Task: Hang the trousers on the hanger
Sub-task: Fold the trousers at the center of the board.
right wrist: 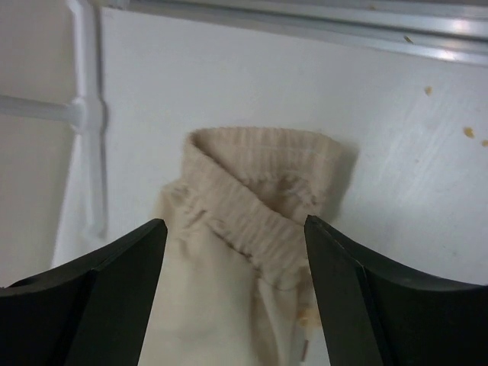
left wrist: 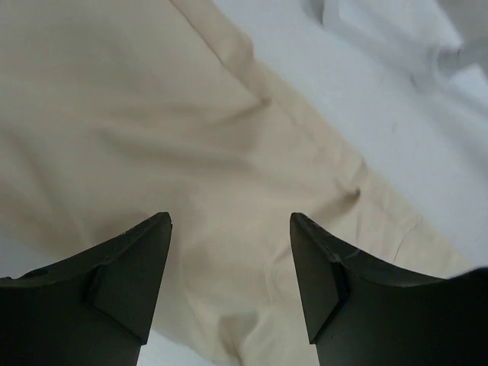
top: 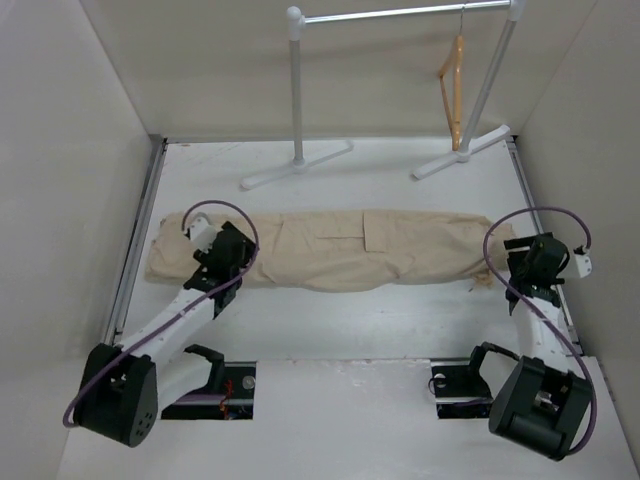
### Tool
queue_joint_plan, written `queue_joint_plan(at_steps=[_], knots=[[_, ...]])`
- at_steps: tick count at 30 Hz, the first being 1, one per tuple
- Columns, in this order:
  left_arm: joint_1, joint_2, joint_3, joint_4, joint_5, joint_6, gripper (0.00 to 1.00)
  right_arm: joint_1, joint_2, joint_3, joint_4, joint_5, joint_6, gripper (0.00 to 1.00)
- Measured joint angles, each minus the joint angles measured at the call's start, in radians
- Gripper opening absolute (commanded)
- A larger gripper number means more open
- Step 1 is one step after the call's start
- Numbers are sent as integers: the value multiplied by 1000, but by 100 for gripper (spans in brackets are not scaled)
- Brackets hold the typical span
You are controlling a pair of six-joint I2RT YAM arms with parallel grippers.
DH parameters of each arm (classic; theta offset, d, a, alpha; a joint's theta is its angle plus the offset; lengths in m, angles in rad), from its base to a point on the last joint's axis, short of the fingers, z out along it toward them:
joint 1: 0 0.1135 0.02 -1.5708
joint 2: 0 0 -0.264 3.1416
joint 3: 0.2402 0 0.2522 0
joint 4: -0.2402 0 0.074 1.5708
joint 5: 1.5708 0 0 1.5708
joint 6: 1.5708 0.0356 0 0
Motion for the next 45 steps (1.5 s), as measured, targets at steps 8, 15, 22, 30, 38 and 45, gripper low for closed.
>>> queue_joint_plan(at_steps=[8, 15, 22, 30, 38, 45], knots=[[-264, 86, -32, 121, 43, 2, 60, -16, 170, -38, 2, -2, -12, 77], [-288, 5, -71, 156, 58, 22, 60, -39, 318, 3, 33, -32, -7, 72], [-236, -34, -101, 165, 88, 34, 60, 1, 435, 44, 134, -89, 55, 55], [-216, -32, -129, 179, 123, 41, 59, 20, 457, 46, 150, -98, 130, 6], [-216, -55, -128, 160, 145, 50, 58, 18, 28, 42, 0, -1, 85, 6], [-299, -105, -58, 75, 142, 56, 58, -2, -312, 197, -197, 67, -44, 9]])
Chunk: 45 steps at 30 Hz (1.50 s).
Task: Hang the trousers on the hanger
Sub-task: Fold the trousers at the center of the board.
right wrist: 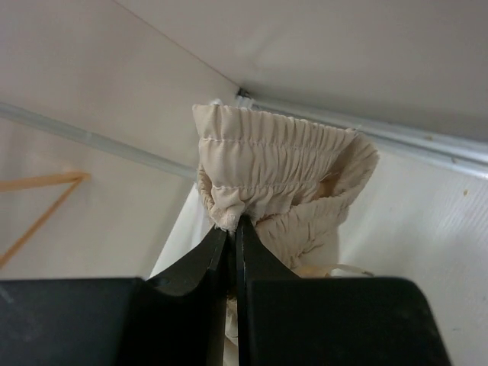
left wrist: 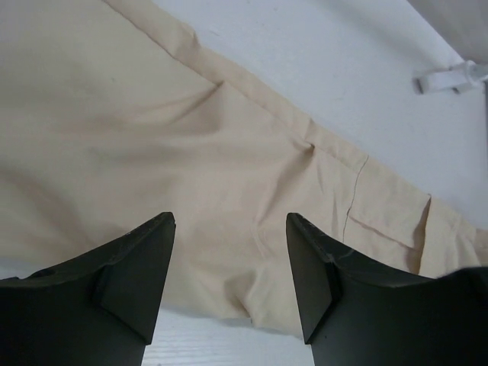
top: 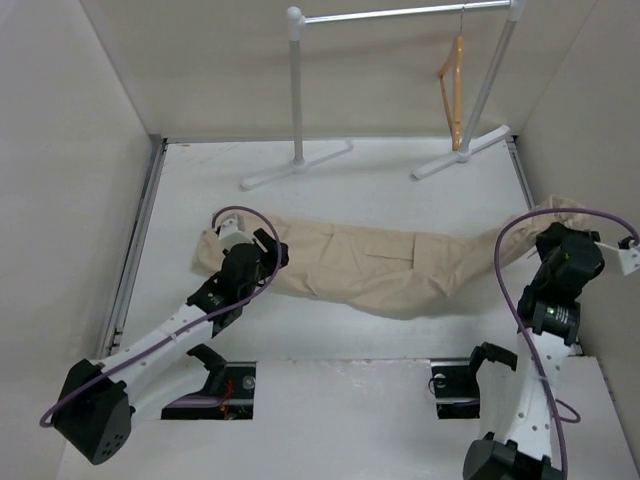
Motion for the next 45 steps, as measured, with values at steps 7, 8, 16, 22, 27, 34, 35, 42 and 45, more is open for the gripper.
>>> queue_joint_plan(at_steps=[7, 8, 16, 22, 27, 34, 35, 42, 45], knots=[[-39, -89, 57, -85, -10, 31, 60, 251, -12, 112, -55, 5, -108, 9], [-15, -102, 57, -103, -8, 39, 60, 337, 2, 109, -60, 13, -110, 9], [296, -195, 62, -182, 48, 64, 61, 1050, 311, 145, -58, 280, -103, 10], [490, -207, 102, -197, 143, 63, 61, 1284, 679, 456, -46, 383, -109, 10], [600, -212, 140, -199, 218, 43, 61, 1387, 959, 801, -6, 411, -140, 11], [711, -271, 143, -208, 256, -13, 61, 1492, 1390, 1300, -29, 374, -172, 18], [732, -286, 143, -211, 257, -20, 61, 1506, 1465, 1383, -35, 356, -172, 19], [866, -371, 148, -246, 255, -52, 61, 1560, 1906, 1892, -124, 183, -117, 66], [869, -372, 165, -263, 250, -58, 61, 1571, 1911, 1863, -202, 153, -100, 66]])
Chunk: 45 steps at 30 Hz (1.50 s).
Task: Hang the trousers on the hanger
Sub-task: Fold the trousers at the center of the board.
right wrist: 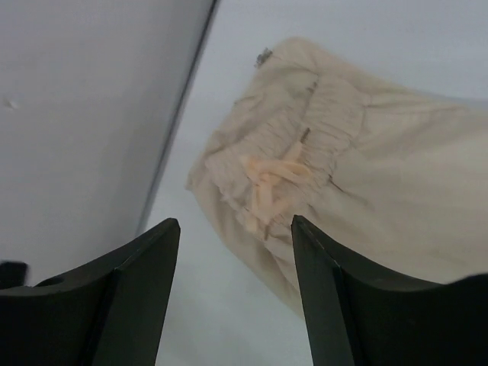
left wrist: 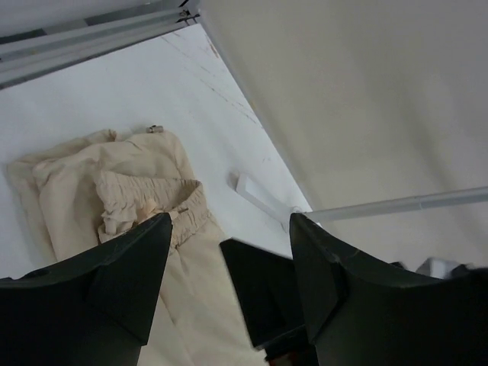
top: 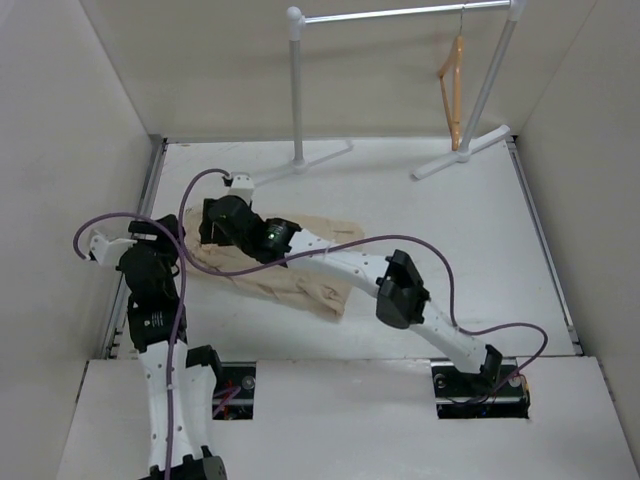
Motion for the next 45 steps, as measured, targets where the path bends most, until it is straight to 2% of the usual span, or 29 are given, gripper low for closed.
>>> queue_joint_plan(at_steps=[2, 5, 7, 9, 10, 12, 16, 19, 22, 26, 33, 38, 41, 45], knots=[[-3, 14, 13, 3, 0, -3, 61, -5, -95, -172, 9, -8, 7, 65], [-33, 57, 15, 18, 0, -8, 61, -40, -341, -543, 66, -21, 5, 60], [-82, 109, 15, 34, 6, -7, 61, -85, -520, -746, 104, -24, -2, 48], [-154, 184, 14, 64, 14, -5, 57, -134, -689, -899, 157, -23, -16, 24], [-202, 233, 14, 84, 20, -2, 55, -156, -772, -966, 187, -19, -23, 16], [-307, 344, 14, 133, 29, 11, 49, -177, -914, -1082, 243, -8, -32, 10], [-498, 570, 15, 190, 45, 59, 46, -149, -1103, -1318, 334, -8, -43, 11], [-561, 677, 16, 217, 53, 90, 46, -135, -1109, -1476, 356, -35, -42, 11], [-540, 723, 15, 249, 39, 103, 45, -132, -1052, -1582, 356, -66, -31, 11], [-472, 725, 2, 307, -2, 111, 45, -122, -979, -1640, 385, -78, -5, 10], [-351, 763, -87, 396, -55, 113, 45, -116, -877, -1774, 558, -78, 137, 7], [-289, 772, -163, 426, -77, 71, 45, -116, -890, -1867, 681, -76, 225, 9], [-274, 702, -211, 431, -82, 50, 47, -120, -933, -1911, 694, -76, 247, 19], [-264, 505, -251, 317, -109, 40, 55, -131, -1014, -1927, 640, -96, 227, 43]])
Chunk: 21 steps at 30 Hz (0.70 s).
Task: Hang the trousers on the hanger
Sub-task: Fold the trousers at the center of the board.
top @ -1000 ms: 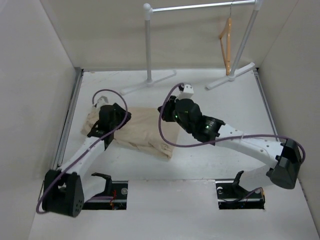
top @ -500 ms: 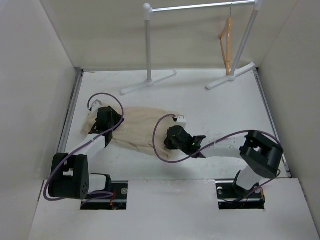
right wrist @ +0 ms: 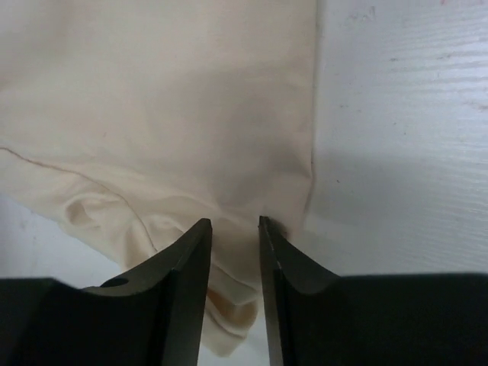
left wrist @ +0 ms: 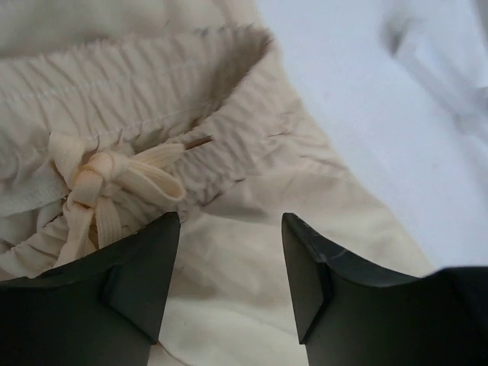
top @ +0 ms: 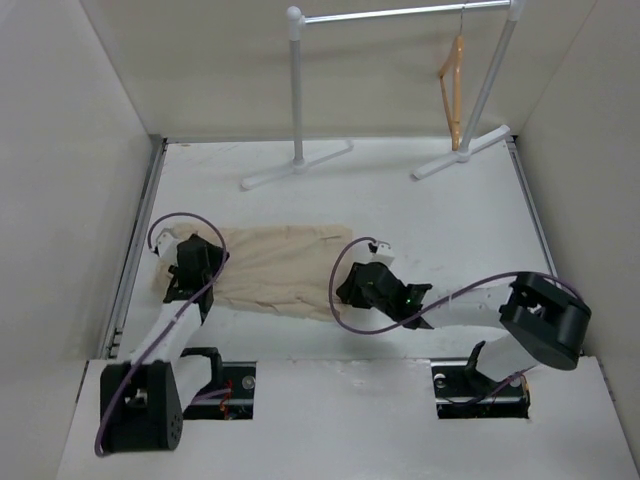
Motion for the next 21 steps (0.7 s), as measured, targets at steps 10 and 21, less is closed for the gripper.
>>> queue_joint_plan(at_steps=[10, 21], knots=[[-208, -155, 129, -100, -70, 9, 48, -137, -72, 171, -44, -84, -136, 16], [-329, -48, 16, -75, -77, 8, 48, -365, 323, 386, 29, -208, -117, 12]])
